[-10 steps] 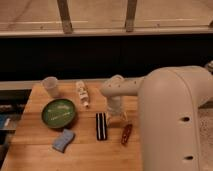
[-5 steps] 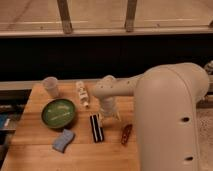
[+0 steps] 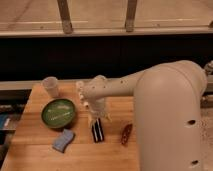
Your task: Push the eraser across the table
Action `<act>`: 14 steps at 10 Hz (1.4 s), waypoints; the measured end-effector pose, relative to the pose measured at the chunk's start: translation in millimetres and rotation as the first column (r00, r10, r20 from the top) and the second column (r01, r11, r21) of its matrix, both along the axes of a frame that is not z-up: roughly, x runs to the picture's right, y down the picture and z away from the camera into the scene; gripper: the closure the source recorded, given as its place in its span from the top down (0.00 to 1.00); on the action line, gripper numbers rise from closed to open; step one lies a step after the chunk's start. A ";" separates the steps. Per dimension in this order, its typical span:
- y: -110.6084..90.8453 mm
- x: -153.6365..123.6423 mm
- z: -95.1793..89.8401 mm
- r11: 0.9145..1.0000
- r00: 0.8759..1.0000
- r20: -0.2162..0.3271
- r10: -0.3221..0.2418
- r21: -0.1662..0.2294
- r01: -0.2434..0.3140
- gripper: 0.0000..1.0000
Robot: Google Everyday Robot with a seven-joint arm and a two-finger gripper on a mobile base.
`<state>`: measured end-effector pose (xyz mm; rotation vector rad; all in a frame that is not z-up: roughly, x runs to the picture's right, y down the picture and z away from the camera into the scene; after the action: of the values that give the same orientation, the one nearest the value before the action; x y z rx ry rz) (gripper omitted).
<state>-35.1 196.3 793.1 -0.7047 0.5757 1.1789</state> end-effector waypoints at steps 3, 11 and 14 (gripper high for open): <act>-11.6 28.8 0.7 0.999 0.997 -0.077 0.018 0.043 -0.015 0.64; -25.1 123.5 49.1 0.988 0.964 -0.222 0.149 0.081 -0.135 0.64; -7.9 91.5 50.5 0.994 0.977 -0.184 0.110 0.037 -0.105 0.64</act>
<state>56.4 188.4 843.7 -0.6123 0.6826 1.3609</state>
